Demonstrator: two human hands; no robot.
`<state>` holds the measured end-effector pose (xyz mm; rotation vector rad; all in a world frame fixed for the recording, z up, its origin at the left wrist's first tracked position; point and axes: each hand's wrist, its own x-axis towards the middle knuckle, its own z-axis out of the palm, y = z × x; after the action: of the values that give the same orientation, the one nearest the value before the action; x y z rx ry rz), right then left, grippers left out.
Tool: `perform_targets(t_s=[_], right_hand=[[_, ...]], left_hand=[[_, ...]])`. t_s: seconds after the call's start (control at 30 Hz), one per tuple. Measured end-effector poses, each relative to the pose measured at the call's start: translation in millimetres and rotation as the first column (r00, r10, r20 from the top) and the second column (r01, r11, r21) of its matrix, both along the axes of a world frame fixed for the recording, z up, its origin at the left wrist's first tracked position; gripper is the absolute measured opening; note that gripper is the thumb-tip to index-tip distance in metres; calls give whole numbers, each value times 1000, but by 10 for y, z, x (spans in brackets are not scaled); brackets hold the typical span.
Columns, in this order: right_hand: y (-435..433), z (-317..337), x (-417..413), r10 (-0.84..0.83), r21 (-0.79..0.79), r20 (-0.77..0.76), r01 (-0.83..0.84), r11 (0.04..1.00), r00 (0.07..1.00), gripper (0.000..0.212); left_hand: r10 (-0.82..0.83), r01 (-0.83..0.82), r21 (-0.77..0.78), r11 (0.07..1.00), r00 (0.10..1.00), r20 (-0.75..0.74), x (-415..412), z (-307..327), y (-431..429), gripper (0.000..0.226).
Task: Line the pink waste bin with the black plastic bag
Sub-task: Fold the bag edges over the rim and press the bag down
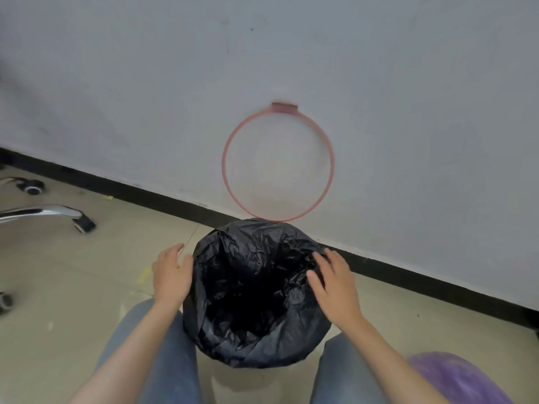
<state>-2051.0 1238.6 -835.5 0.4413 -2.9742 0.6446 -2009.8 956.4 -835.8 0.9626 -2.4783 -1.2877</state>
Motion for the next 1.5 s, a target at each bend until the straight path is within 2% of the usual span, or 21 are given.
perform_targets(t_s=[0.07, 0.13, 0.17, 0.2, 0.3, 0.37, 0.4, 0.5, 0.53, 0.6, 0.7, 0.77, 0.83, 0.9, 1.0, 1.03, 1.1, 1.17, 1.3, 1.4, 1.5], right_hand=[[-73, 45, 59, 319, 263, -140, -275, 925, 937, 78], [-137, 81, 110, 474, 421, 154, -491, 762, 867, 92], [-146, 103, 115, 447, 452, 361, -573, 684, 818, 100], [-145, 76, 108, 399, 466, 502, -628, 623, 768, 104], [-209, 60, 36, 198, 549, 703, -699, 458, 683, 83], [-291, 85, -10, 129, 567, 736, -709, 419, 664, 72], [-347, 98, -31, 147, 569, 720, -699, 433, 678, 67], [-523, 167, -68, 327, 579, 535, -620, 529, 779, 50], [-560, 167, -67, 363, 578, 513, -626, 523, 777, 48], [-592, 106, -60, 358, 578, 582, -682, 448, 730, 48], [-527, -43, -128, 169, 622, 703, -712, 324, 691, 54], [-491, -112, -206, 60, 648, 730, -717, 255, 681, 56], [-534, -112, -244, 44, 648, 741, -730, 216, 671, 54], [-640, -40, -272, 169, 647, 701, -718, 257, 692, 48], [-796, 106, -384, 529, 653, 411, -645, 397, 742, 37], [-841, 125, -434, 603, 654, 330, -637, 409, 726, 35], [-919, 92, -533, 669, 657, 304, -658, 369, 678, 35], [-985, -22, -635, 641, 664, 364, -671, 331, 676, 41], [-1104, -283, -828, 502, 680, 395, -612, 403, 769, 57], [-1165, -437, -771, 436, 728, 403, -571, 379, 804, 65], [-1162, -452, -638, 411, 709, 373, -541, 452, 832, 67]], left_hand=[[-181, 212, -202, 956, 970, 164, 22, 2, 117, 55], [-275, 364, -235, 901, 899, 340, 36, -53, 214, 68], [-296, 399, -226, 889, 876, 382, 47, -100, 242, 73], [-303, 412, -220, 884, 864, 401, 61, -143, 261, 76], [-284, 394, -250, 885, 880, 380, 95, -216, 282, 78], [-277, 385, -262, 885, 888, 368, 100, -220, 290, 78], [-275, 382, -264, 886, 890, 363, 101, -215, 292, 79], [-272, 377, -264, 888, 892, 361, 103, -209, 295, 78], [-272, 380, -264, 887, 890, 365, 102, -212, 297, 78], [-269, 382, -271, 883, 887, 374, 104, -216, 298, 78], [-262, 379, -287, 880, 891, 372, 105, -228, 300, 78], [-256, 376, -297, 878, 892, 372, 105, -230, 314, 77], [-247, 373, -309, 875, 892, 379, 105, -227, 326, 77], [-241, 368, -312, 876, 893, 379, 97, -232, 329, 78], [-232, 364, -322, 874, 894, 382, 95, -243, 330, 77], [-231, 364, -323, 874, 895, 383, 96, -244, 331, 77], [-230, 362, -322, 875, 895, 381, 102, -239, 332, 77], [-234, 364, -318, 876, 895, 379, 98, -231, 333, 77], [-243, 364, -301, 882, 896, 371, 92, -230, 338, 78], [-243, 366, -298, 882, 893, 379, 93, -224, 334, 78], [-243, 375, -304, 876, 887, 393, 100, -212, 338, 78]])
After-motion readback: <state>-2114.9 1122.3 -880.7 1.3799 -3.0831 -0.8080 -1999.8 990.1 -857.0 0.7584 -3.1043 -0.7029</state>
